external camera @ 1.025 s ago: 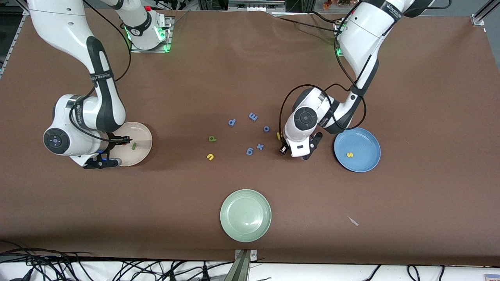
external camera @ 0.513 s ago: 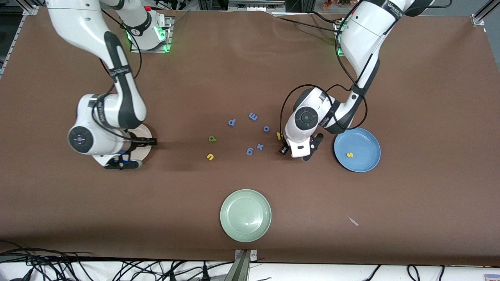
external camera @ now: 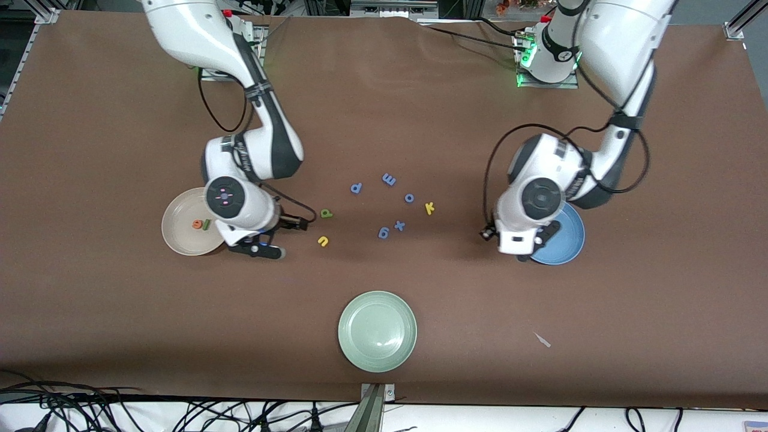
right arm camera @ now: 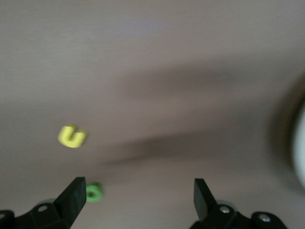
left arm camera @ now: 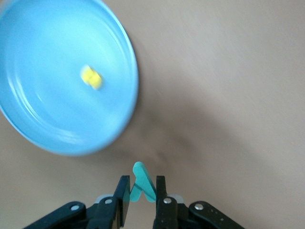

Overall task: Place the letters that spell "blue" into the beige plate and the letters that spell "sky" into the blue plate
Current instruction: 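Place the y with the left gripper while the right gripper grasps the u, then grasp the k with the left gripper while the right gripper lifts the u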

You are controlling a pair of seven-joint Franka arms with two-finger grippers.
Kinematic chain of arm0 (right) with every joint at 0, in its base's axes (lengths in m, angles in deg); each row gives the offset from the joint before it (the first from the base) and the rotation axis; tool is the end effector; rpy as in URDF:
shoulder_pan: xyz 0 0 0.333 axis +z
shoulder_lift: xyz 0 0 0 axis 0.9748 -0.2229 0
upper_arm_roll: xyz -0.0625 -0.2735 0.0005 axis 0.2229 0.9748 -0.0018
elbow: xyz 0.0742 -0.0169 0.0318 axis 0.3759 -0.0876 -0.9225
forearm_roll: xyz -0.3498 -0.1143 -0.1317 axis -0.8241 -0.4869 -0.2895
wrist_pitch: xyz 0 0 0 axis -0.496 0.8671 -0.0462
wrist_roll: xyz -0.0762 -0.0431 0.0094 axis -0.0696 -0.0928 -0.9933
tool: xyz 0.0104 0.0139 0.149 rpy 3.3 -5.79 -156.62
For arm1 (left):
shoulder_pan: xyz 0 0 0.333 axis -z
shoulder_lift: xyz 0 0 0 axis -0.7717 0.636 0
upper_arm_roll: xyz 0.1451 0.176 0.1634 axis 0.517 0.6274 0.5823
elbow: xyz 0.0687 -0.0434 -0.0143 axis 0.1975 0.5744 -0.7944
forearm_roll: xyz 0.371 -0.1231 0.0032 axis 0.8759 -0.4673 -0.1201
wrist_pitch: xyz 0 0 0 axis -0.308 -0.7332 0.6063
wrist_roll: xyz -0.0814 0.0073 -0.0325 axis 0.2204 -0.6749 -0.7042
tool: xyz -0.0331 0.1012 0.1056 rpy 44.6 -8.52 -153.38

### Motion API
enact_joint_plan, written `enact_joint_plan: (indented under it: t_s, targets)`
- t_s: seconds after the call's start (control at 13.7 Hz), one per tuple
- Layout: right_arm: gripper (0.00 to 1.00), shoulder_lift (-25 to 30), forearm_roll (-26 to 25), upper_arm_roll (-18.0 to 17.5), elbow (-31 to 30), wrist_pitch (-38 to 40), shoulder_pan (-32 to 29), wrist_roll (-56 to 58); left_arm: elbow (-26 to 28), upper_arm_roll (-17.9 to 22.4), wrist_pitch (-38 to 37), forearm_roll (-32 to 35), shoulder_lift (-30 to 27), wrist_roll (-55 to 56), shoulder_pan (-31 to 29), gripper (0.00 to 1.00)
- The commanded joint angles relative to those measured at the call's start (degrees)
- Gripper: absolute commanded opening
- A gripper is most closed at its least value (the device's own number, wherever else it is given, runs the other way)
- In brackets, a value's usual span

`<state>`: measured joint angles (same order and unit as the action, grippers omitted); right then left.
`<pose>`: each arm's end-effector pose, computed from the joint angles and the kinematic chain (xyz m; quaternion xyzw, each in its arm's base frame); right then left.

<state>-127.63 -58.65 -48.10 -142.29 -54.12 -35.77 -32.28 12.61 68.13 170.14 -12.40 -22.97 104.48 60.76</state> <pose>0.5846 0.2775 0.1710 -0.9922 0.1027 0.0703 0.0013 0.5865 -0.2031 0.1925 -0.9331 -0.3437 0.0929 0.0508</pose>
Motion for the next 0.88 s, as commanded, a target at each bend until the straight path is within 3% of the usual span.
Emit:
enact_joint_plan:
  t_s: [0.0,0.07,0.15,0.22,0.29,0.51,0.73,0.81]
  targets:
    - [1.0,-5.1,5.8,0.8,4.4,-3.3,2.1,-4.1,1.7,-0.5,-0.5,1.0,-0.1,-8.7,-3.9,0.02]
    - [1.0,-6.1,7.4,0.8,5.1,-4.9,2.5,-5.4,1.8,-0.5,-0.5,1.0,0.3,-10.2,-4.0,0.06]
    - [1.0,-7.3,7.9,0.4,5.9,-6.0,3.0,-6.7,1.8,-0.5,-0.5,1.0,0.6,-10.3,-4.4,0.31]
    - [1.0,-8.1,7.9,-0.3,6.2,-7.1,3.3,-8.8,1.7,-0.5,-0.5,1.0,0.7,-10.5,-4.4,0.91]
    - [1.0,-8.8,7.8,-0.6,6.4,-8.9,3.3,-10.4,1.4,-0.7,-0.6,0.9,0.6,-10.6,-4.4,1.0]
    - [1.0,-10.5,7.8,-1.3,6.6,-12.6,3.4,-11.4,1.1,-1.8,-0.9,0.3,0.5,-9.7,-2.9,1.0]
    - [0.99,-11.0,7.8,-1.3,6.5,-13.0,3.5,-11.3,0.6,-7.2,-0.6,-0.2,0.6,-7.6,-1.3,1.0]
    - [0.89,-11.0,7.9,-1.3,6.5,-13.0,3.4,-11.2,-0.1,-8.8,-0.1,-1.2,1.4,-5.5,-0.8,1.0]
